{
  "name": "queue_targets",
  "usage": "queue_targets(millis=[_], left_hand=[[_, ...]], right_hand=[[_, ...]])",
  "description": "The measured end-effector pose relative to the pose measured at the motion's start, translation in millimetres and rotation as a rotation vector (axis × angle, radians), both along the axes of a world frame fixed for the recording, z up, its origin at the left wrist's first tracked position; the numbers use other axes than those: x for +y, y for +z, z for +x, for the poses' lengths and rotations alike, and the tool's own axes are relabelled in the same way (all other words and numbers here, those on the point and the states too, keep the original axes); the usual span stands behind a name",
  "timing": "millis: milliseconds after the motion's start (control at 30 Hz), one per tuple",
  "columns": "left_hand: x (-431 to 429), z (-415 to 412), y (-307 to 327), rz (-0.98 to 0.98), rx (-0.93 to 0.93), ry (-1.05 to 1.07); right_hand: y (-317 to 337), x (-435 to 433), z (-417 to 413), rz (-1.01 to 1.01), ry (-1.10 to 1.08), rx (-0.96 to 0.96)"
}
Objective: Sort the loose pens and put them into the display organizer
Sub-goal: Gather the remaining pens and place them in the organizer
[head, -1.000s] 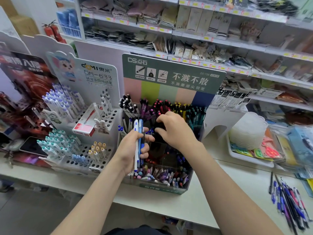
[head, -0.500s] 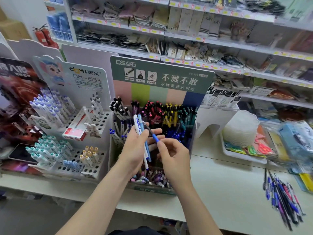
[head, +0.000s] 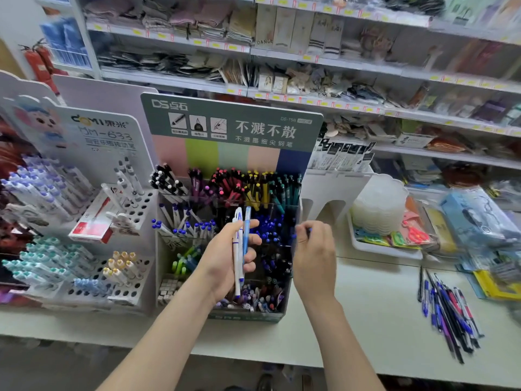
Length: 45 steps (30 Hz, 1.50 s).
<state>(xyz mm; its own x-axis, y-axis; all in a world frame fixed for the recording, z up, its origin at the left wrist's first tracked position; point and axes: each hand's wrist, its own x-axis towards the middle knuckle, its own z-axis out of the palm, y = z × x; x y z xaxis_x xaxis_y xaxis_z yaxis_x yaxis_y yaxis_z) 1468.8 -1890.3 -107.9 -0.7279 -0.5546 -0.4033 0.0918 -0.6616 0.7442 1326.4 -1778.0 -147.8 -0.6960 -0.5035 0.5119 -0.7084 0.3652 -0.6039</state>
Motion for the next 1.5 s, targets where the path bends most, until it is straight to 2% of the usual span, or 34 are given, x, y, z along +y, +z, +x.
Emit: queue_targets(millis=[67,133,267,367,433,533,567,667,767,867,933,1000,1067,1133,1200,1267,1333,1400,1500], left_hand=[[3,-3,1,0.011,0.019,0.009],[4,-3,-1,0.015,0.035,0.017],[6,-4,-2,-0.043,-0.010,0.038],[7,-4,-1,-0.112,-0.046,0.031],[7,-3,-1,-0.137,-0.062,0.037],[7,-4,-2,-0.145,-0.082,0.054],[7,-4,-2,-0.152,-0.089,0.056],[9,-2,-1,-0.177,-0.103,0.060],[8,2,-3,-0.210,-0.113,0.047],[7,7,-3,-0.295,-0.114,-0.036],[8,14,0,-0.399,-0.132,-0.108],[9,23,3,-0.506,-0.185,-0.144],[6,32,4,-0.557,-0.248,-0.137],[0,42,-1,-0.574,-0.340,-0.071],[-7,54,-12,-0.561,-0.414,0.054],[-18,68,-26,-0.571,-0.490,0.178],[-28,82,-37,-0.532,-0.557,0.290],[-35,94,-43,-0.475,-0.600,0.358],[-41,105,-50,-0.444,-0.640,0.358]], right_hand=[[-13,-6,-3,0.188,0.035,0.048],[-19,-8,-2,0.245,0.054,0.100],[-13,-4,2,0.018,0.084,-0.005],[-7,-4,-7,-0.047,0.067,0.050],[-7,-7,-15,0.032,0.078,0.119],[-14,-13,-20,0.280,0.098,0.217],[-16,-14,-20,0.292,0.079,0.210],[-10,-10,-15,0.122,0.029,0.095],[5,-8,-1,-0.050,0.086,-0.023],[22,-14,23,-0.056,0.249,-0.356],[26,-18,36,-0.023,0.337,-0.504],[27,-23,50,-0.042,0.348,-0.565],[31,-28,66,-0.150,0.325,-0.606],[33,-34,79,-0.290,0.301,-0.646],[31,-40,85,-0.348,0.337,-0.619],[26,-43,85,-0.242,0.431,-0.510],[15,-45,83,-0.016,0.505,-0.386],[3,-47,82,0.233,0.496,-0.355],[-6,-51,84,0.589,0.477,-0.265]])
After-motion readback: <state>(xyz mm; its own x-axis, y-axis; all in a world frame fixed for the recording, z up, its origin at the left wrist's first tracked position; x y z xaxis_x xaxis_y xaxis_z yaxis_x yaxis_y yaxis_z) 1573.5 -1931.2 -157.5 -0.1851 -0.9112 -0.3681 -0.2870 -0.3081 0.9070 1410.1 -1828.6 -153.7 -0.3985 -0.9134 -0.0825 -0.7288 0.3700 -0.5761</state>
